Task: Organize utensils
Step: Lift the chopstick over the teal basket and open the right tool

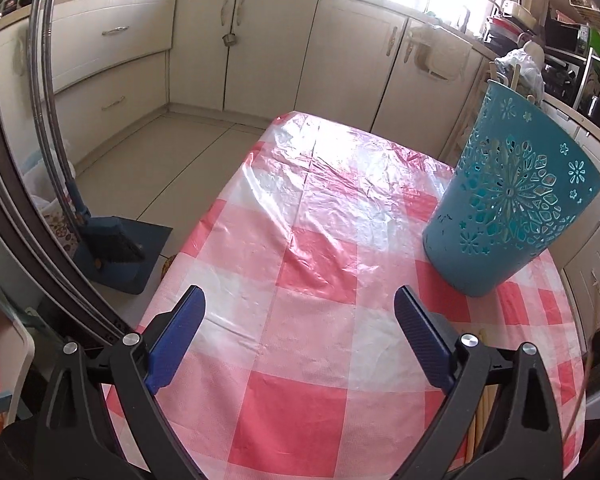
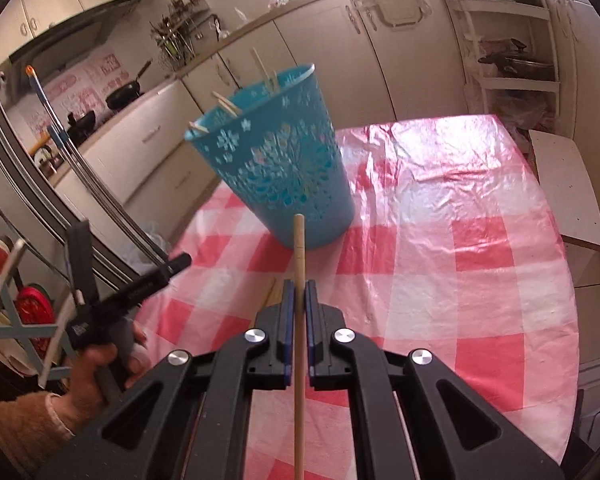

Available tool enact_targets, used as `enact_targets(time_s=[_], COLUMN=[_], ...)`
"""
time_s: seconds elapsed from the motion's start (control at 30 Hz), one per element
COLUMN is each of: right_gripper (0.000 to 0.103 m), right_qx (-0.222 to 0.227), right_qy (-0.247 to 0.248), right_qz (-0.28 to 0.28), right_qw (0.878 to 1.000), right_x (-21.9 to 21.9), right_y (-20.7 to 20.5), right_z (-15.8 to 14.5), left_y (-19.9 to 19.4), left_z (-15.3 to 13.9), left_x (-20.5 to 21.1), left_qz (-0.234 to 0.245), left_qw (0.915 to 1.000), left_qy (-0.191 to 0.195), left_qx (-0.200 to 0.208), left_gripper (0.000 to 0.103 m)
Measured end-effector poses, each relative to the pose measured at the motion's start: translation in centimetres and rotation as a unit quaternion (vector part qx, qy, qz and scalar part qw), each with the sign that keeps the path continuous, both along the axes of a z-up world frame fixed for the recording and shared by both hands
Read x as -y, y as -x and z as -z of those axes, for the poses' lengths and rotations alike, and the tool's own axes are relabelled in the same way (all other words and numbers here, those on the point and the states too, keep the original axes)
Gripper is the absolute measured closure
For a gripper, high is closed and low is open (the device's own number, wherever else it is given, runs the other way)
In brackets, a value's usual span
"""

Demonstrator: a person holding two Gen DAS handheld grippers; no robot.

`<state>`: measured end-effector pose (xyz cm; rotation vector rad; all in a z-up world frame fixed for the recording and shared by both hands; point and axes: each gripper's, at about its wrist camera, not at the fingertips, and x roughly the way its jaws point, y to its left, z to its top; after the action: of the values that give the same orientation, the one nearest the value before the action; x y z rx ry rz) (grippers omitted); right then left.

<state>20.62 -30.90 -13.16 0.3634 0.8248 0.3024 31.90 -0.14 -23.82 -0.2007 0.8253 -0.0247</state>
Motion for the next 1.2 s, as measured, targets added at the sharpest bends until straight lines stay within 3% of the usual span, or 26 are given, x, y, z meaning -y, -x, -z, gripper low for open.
enact_targets(time_s=[0.3,0.43,0.53,0.67,0.83,1.0,1.2], right_gripper=[0.097,0.097,0.097,0.097,0.097,0.097,0.079], right_qx=[0.134,0.202,0.249,0.278,0.238,0.188,0.178], right_qy=[-0.073,-0.062,-0.018,0.047,0.103,0.129,0.133], right_qz=[0.003,0.032,0.063,0.104,0.121,0.103,0.085], right_qw=[0.988,0.977,0.966,0.954,0.958,0.968,0.971], right_x=[0.4,-0.7,-2.1,-4.0,-4.9,-5.2,-4.9], right_y=[-3.6,-6.9,-9.7,-13.1,-15.4,-14.2,-10.0], right_z=[-10.4,-14.7,-16.6,-15.3,-10.4,-6.5,-6.4], left_y=[-0.4,-0.4,-0.4,-0.3,-0.2,-0.3,-0.3], left_z=[-0.1,-0.2,-0.3,-0.3,-0.2,-0.2,-0.1], left_x=[0.0,0.4,0.4,0.4,0.0,0.1,-0.1], left_qz=[0.0,0.004,0.004,0.002,-0.006,-0.001,-0.004], left_qw=[0.9999,0.9999,0.9999,0.9999,1.0,1.0,0.9999], left_qy=[-0.001,-0.007,-0.008,-0.008,-0.001,0.0,0.001], left_qx=[-0.012,-0.012,-0.011,-0.01,-0.008,-0.009,-0.011], left_gripper=[0.011,0.01,0.01,0.01,0.01,0.01,0.01])
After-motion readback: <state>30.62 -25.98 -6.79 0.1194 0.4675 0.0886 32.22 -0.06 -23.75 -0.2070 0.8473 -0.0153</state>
